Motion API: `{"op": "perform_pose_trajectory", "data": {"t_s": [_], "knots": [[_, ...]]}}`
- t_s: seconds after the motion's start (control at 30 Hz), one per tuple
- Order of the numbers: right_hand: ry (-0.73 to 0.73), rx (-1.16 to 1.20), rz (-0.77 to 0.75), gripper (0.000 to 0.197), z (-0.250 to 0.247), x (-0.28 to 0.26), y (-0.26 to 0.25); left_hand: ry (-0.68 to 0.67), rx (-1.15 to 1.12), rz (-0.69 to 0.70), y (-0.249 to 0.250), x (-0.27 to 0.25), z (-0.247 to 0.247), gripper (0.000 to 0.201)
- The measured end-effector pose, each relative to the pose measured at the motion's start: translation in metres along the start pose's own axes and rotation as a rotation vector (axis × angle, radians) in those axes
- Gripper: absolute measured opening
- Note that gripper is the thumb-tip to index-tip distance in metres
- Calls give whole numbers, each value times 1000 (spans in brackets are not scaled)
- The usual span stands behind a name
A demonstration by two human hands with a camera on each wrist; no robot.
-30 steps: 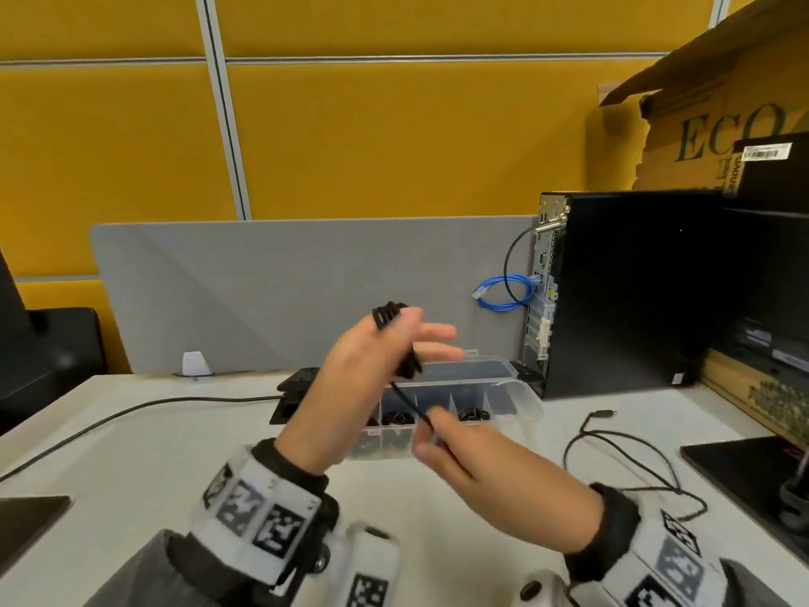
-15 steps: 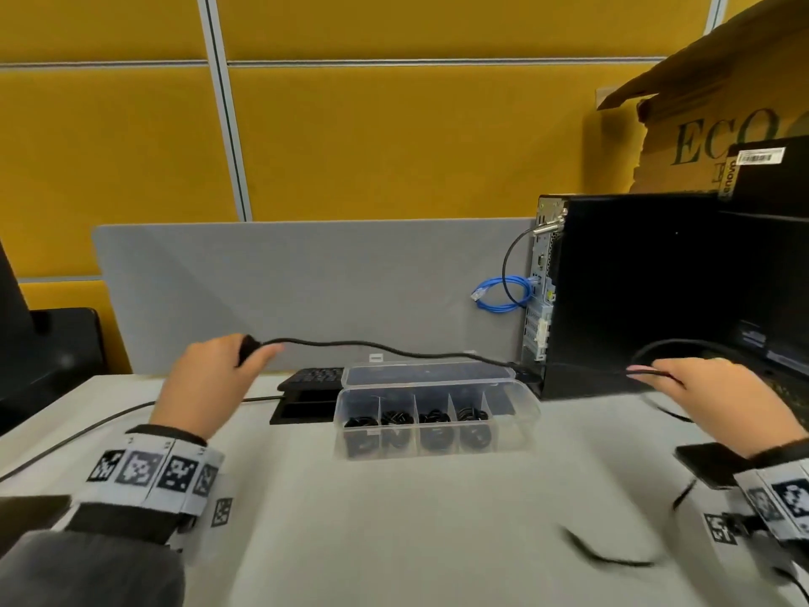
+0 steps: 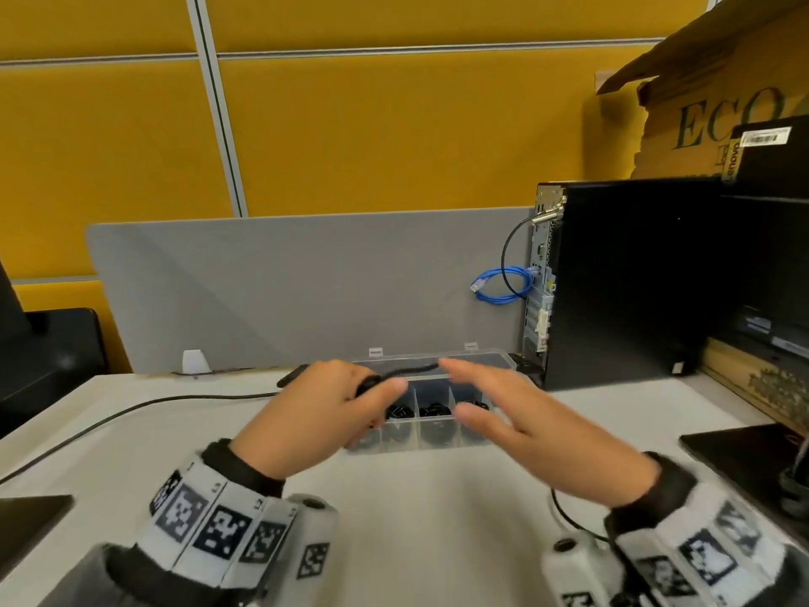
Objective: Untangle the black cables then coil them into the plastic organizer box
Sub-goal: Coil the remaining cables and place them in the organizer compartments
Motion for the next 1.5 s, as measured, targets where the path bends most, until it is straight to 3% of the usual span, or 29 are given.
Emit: {"op": "perform_pose_trajectory", "data": {"t_s": [0.07,0.13,0.2,0.27,0.37,0.43,0.53,0.6,0.67,0.77,0.83,0.97,1.07,1.1,1.17,1.2,1.27,1.3,1.37,1.43,1.5], "knots": [[189,89,-110,25,13,9,-4,-156,-314,49,15,-6,4,45],[375,27,-146,29,16,13,-1,-267,-627,103,25,-14,2,43],[463,8,-136,37,19,12,-2,-253,-984,188,35,-18,-5,40],[401,204,-159,40,26,9,-6,-113,-1357,211,43,-16,-13,38],[190,675,-98,36,39,2,-21,113,-1608,278,44,-6,-17,38],[67,567,-43,28,47,-2,-29,157,-1521,318,40,5,-12,35],[-147,111,-119,24,55,-4,-32,320,-813,212,26,13,1,36],[-99,-55,-118,25,42,-2,-24,198,-252,210,16,13,15,60],[15,-219,-79,27,20,2,-14,3,-44,175,4,12,25,63],[42,-355,24,31,-9,4,7,-203,-305,140,-12,9,28,45],[41,-410,104,30,-24,3,31,-190,-453,87,-25,9,19,32],[129,-408,290,49,-63,-10,98,71,-622,-2,-68,7,-7,29],[223,-502,404,90,-82,-29,141,343,-972,-50,-98,6,-28,30],[261,-534,445,85,-87,-37,153,445,-1059,-89,-110,6,-34,37],[295,-582,543,48,-92,-49,170,582,-1146,-138,-125,4,-44,47],[265,-588,588,34,-91,-54,175,604,-1148,-144,-126,3,-46,44],[44,-671,680,21,-83,-57,174,576,-1079,-144,-120,3,-44,42],[-79,-689,691,22,-78,-55,168,537,-1028,-127,-112,3,-40,41],[-224,-628,605,56,-65,-47,147,447,-944,-78,-91,6,-30,33],[-165,-424,451,83,-52,-32,105,345,-914,-49,-68,9,-18,33],[-91,-164,273,85,-33,-17,56,271,-926,-38,-47,11,-6,37]]}}
Point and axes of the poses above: each hand's wrist, its own x-axis towards the middle knuckle, its own z-axis out of the palm, y = z × x, the point moved 3 cm from there along x, towards the middle knuckle, and after that the axes turned 2 degrees about x, right-handed, at the moved point
